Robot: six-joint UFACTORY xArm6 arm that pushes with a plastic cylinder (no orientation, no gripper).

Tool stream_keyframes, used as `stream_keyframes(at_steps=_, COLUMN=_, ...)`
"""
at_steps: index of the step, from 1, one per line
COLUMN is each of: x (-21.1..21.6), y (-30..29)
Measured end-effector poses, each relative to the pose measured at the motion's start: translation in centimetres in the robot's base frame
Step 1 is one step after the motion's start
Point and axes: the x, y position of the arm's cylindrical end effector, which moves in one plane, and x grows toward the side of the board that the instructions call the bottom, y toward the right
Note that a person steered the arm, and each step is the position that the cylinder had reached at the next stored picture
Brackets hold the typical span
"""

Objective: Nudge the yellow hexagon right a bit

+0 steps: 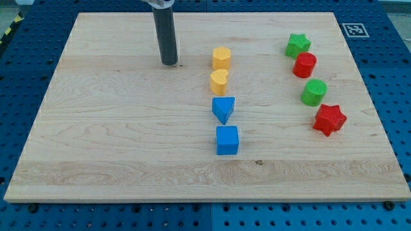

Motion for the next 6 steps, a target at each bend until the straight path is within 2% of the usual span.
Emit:
stream_keyframes(at_steps=2, x=0.0, y=0.8)
stream_keyframes(at_steps=4, x=0.6, y=6.3)
stream_keyframes(at_steps=6, x=2.4, y=8.1)
